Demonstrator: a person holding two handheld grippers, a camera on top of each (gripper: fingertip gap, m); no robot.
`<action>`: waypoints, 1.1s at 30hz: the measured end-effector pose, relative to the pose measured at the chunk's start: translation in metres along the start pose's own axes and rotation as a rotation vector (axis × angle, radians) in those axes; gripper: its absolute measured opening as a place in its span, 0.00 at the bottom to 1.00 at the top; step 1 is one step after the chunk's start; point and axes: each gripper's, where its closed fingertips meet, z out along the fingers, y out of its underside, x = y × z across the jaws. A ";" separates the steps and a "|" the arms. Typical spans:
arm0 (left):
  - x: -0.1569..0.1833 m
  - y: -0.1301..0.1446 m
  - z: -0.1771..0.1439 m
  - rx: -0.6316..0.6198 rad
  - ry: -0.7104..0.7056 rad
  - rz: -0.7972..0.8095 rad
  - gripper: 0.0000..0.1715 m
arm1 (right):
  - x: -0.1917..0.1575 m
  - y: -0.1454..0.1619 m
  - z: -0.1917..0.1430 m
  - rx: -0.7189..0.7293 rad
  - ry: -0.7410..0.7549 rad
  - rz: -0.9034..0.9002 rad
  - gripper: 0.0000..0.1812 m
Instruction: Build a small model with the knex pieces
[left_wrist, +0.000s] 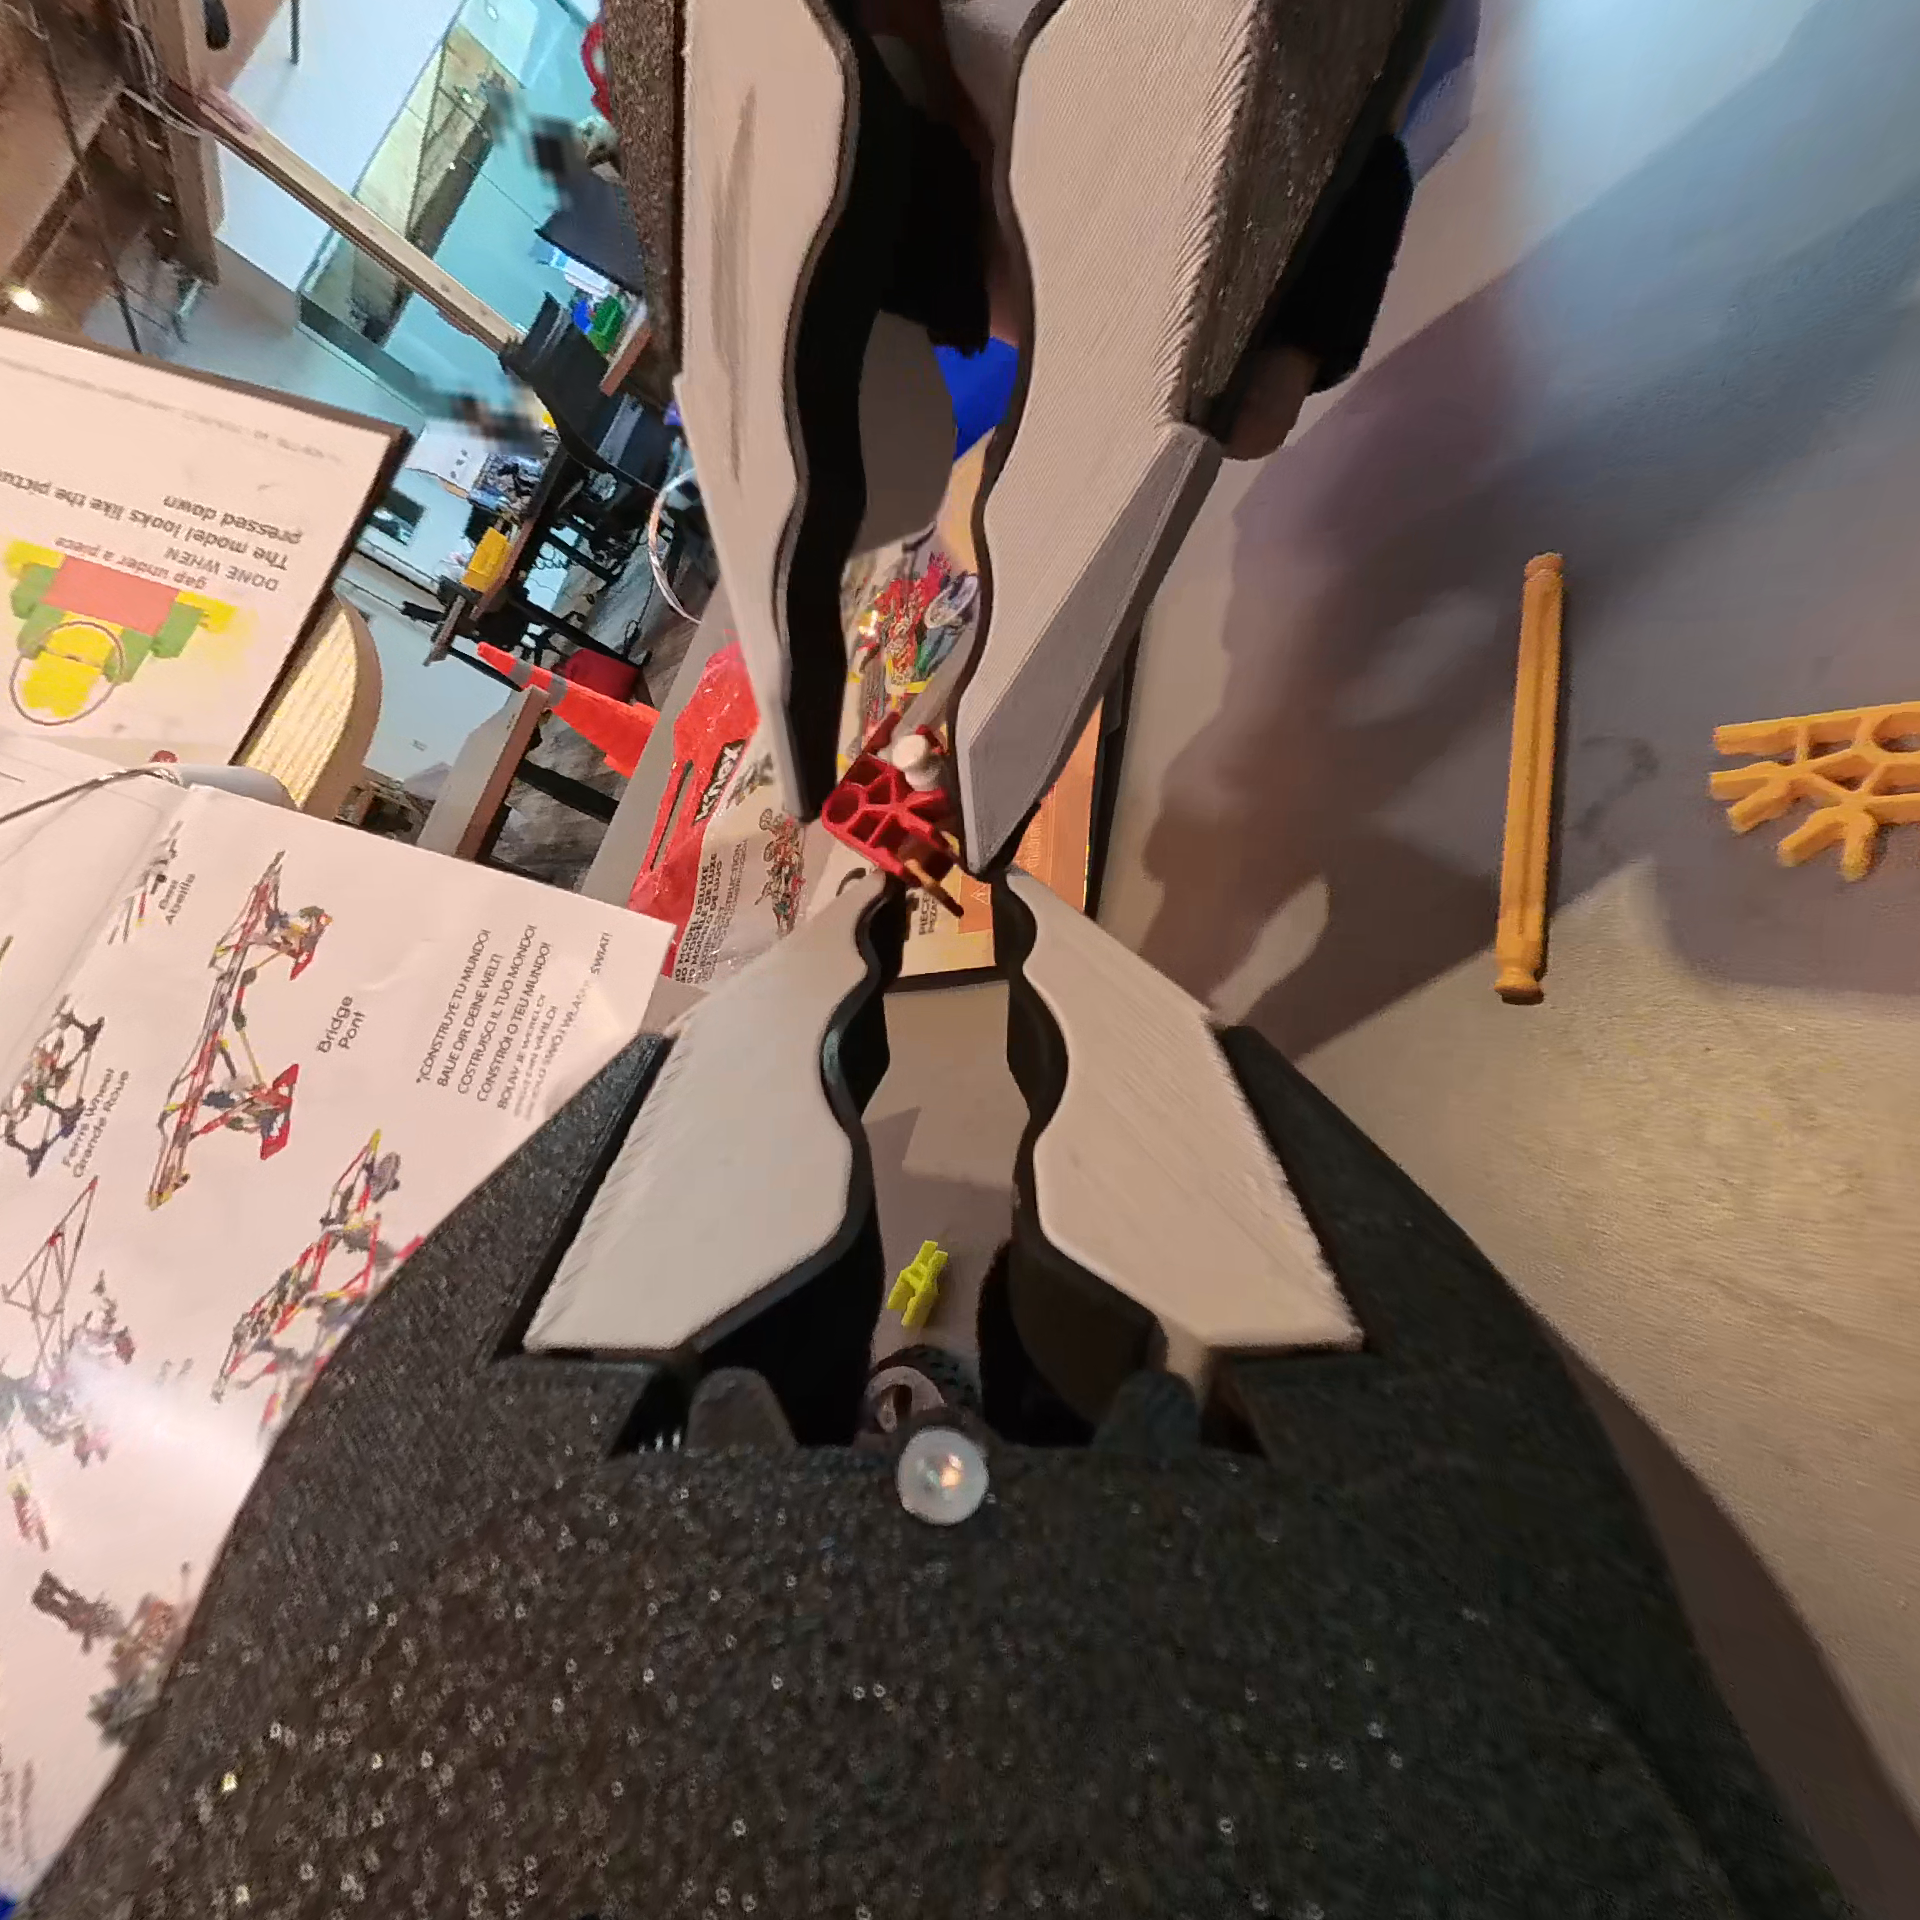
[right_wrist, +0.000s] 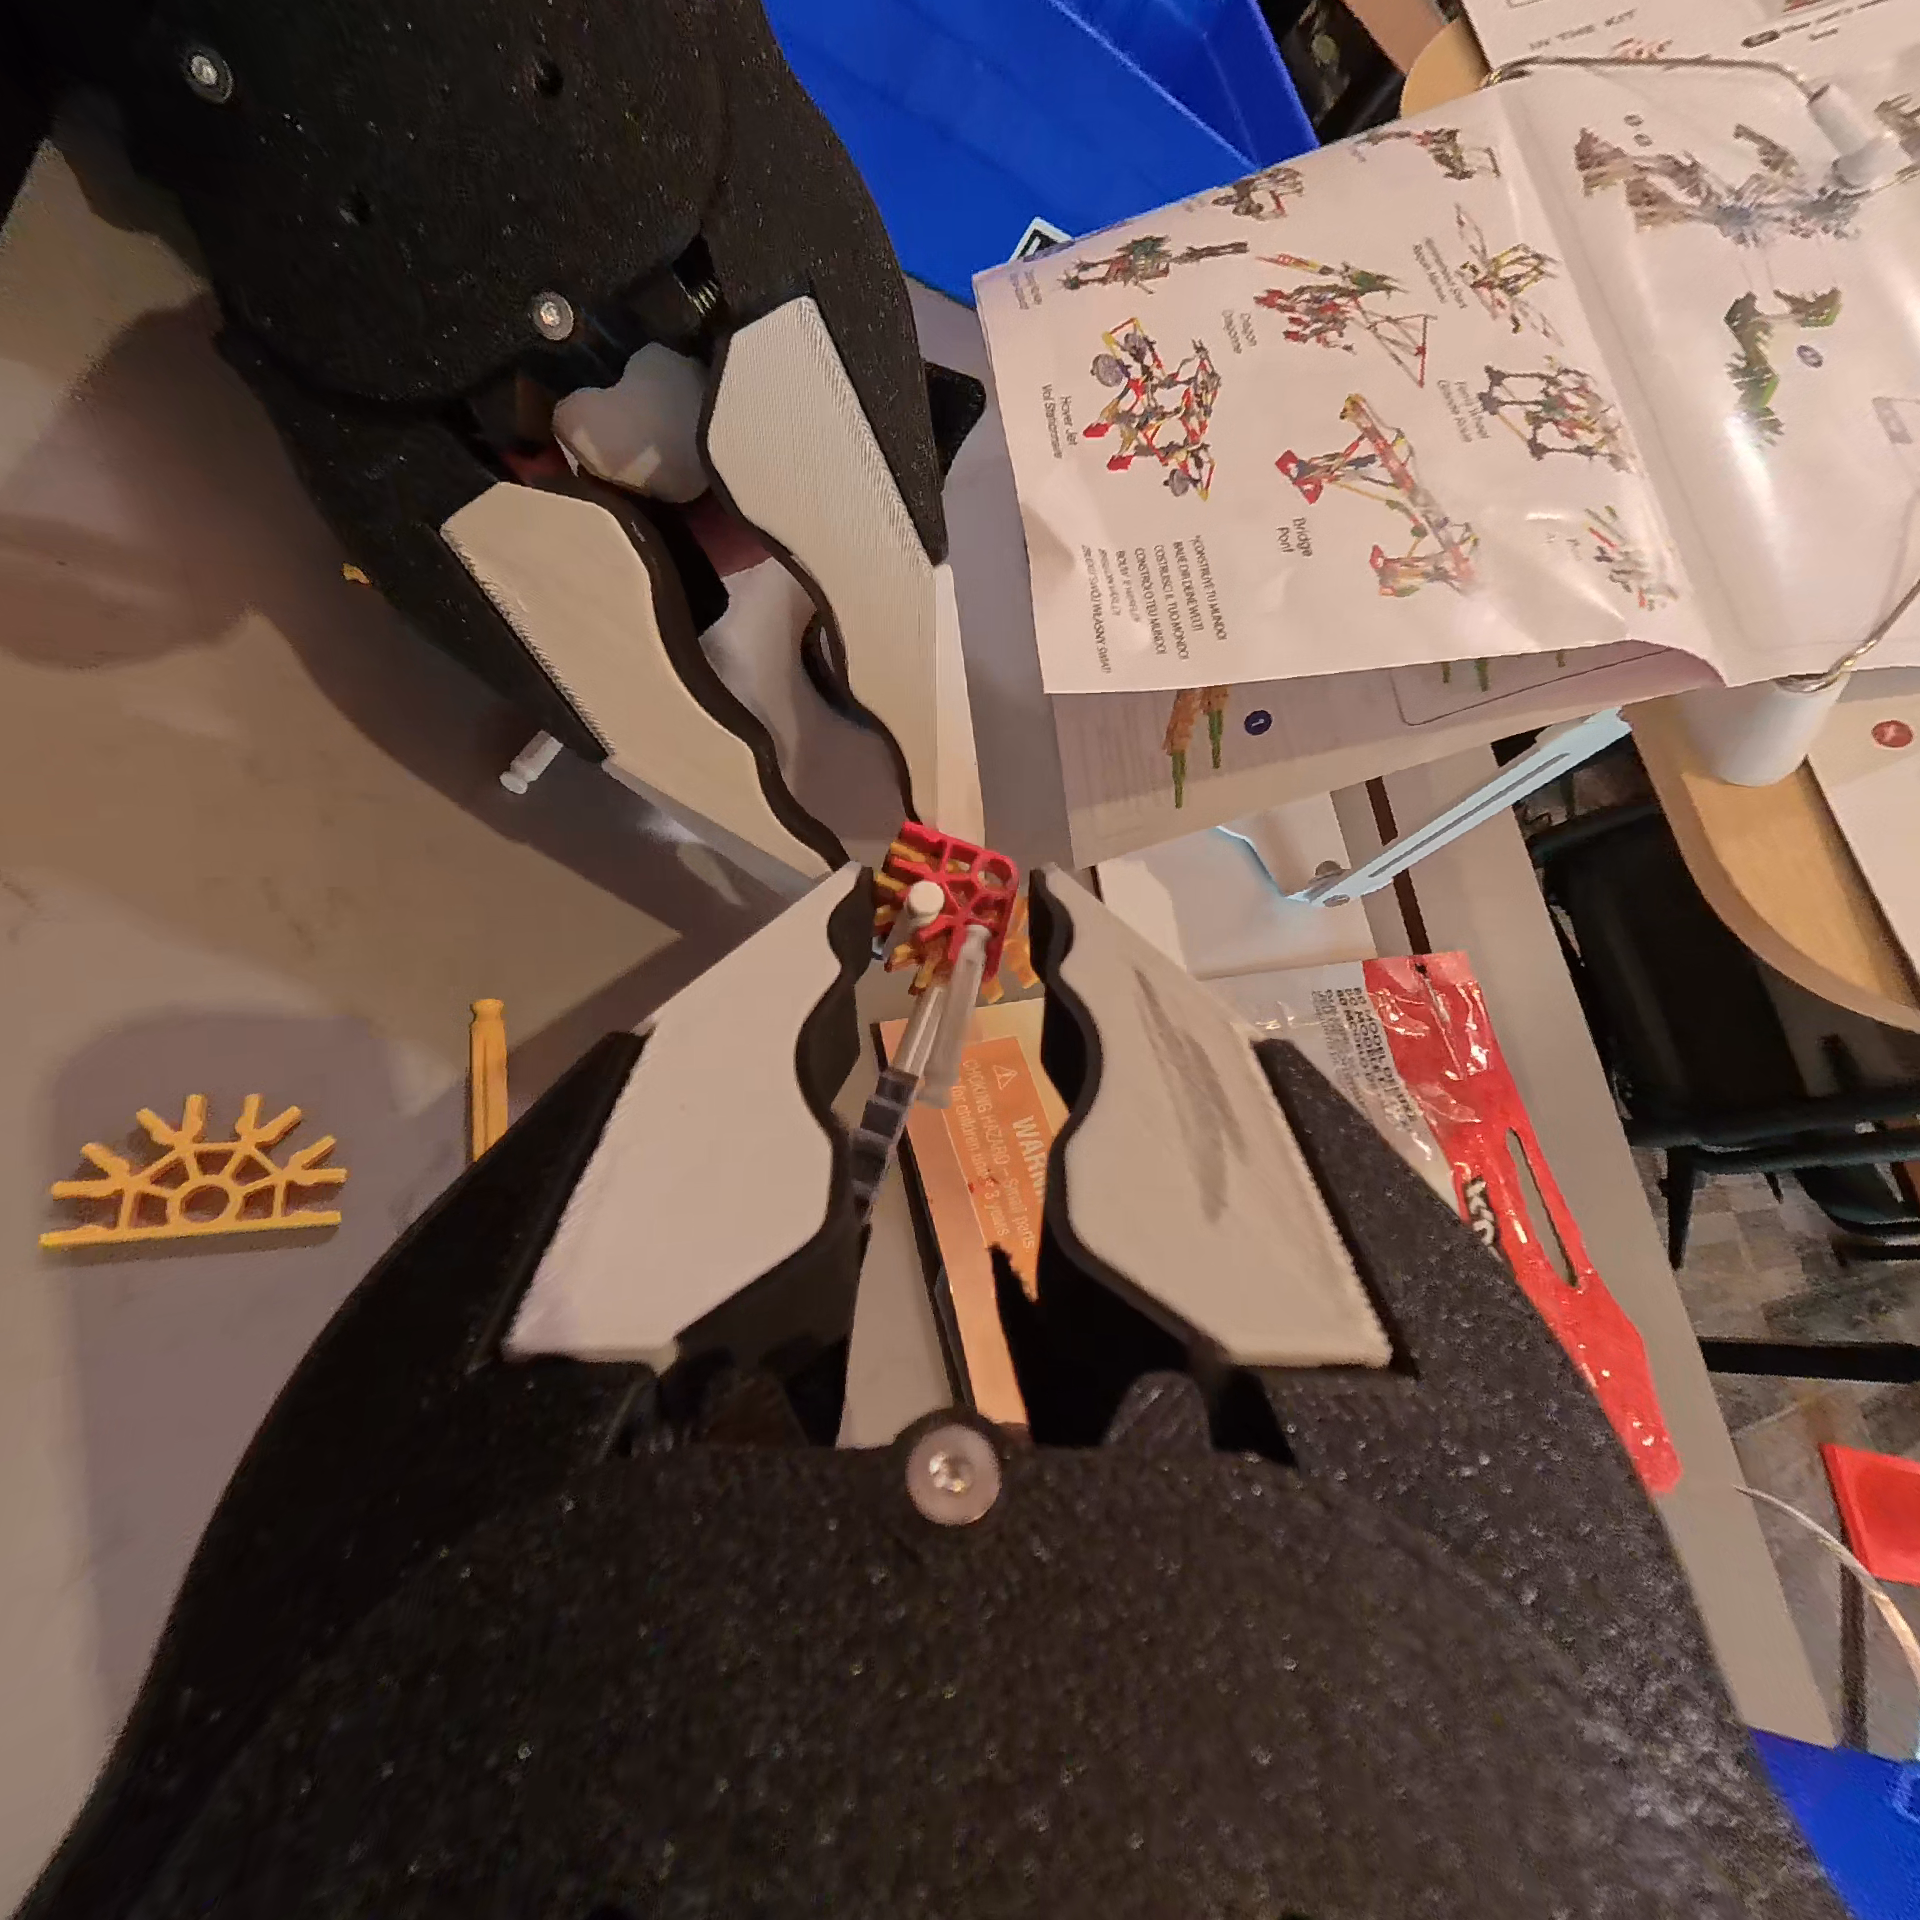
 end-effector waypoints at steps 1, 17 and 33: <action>0.001 0.001 0.001 -0.004 0.009 -0.008 0.09 | -0.001 0.001 0.001 -0.002 -0.006 0.008 0.15; 0.028 0.036 0.018 -0.134 0.148 0.002 0.10 | -0.016 0.035 0.028 -0.059 -0.122 0.171 0.13; 0.028 0.041 0.010 -0.157 0.197 0.120 0.14 | -0.027 0.032 0.034 -0.071 -0.138 0.141 0.13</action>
